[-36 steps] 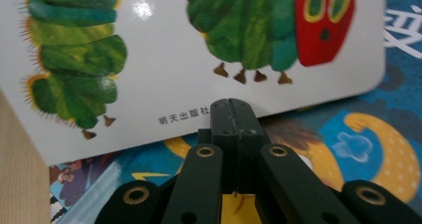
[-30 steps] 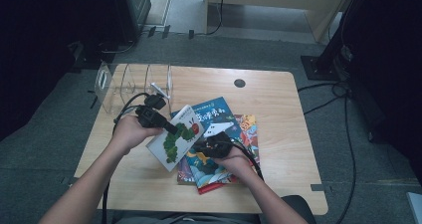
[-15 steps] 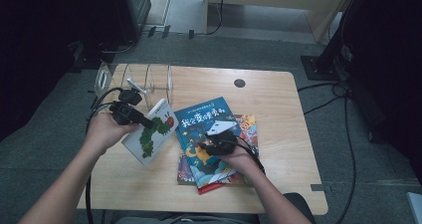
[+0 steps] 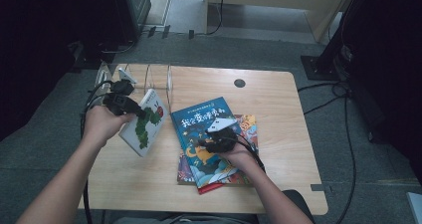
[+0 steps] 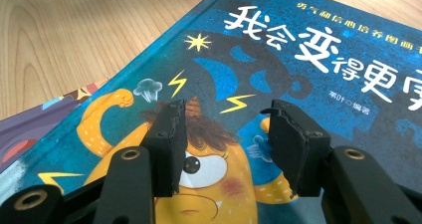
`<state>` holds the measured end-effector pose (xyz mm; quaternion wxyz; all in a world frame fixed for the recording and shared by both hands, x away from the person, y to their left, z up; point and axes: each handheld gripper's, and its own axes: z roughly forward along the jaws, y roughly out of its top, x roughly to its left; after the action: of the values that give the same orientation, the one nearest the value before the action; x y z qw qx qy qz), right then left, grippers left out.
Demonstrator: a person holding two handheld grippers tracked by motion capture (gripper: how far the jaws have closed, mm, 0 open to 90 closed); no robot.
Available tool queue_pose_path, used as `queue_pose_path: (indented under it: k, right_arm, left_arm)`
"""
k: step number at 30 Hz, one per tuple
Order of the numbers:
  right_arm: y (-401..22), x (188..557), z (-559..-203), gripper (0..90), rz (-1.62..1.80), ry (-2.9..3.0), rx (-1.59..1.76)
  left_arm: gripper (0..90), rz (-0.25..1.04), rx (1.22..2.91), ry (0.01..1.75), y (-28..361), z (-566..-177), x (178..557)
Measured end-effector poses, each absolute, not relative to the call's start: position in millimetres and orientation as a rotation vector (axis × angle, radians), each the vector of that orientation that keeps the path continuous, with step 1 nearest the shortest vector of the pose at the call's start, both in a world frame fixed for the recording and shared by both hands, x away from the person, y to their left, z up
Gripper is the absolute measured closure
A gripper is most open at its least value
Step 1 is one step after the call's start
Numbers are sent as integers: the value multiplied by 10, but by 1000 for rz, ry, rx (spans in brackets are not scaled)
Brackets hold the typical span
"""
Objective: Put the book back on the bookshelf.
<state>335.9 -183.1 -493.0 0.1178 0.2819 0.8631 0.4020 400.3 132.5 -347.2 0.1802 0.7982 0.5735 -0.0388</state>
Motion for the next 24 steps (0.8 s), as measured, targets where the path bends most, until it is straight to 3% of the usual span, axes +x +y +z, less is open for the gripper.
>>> queue_pose_path:
  k: [24]
  right_arm:
    - [-1817,3390,-4943,492,1191,2522,819]
  left_arm:
    - [780,-87,2082,1799,1224,-3446,4410]
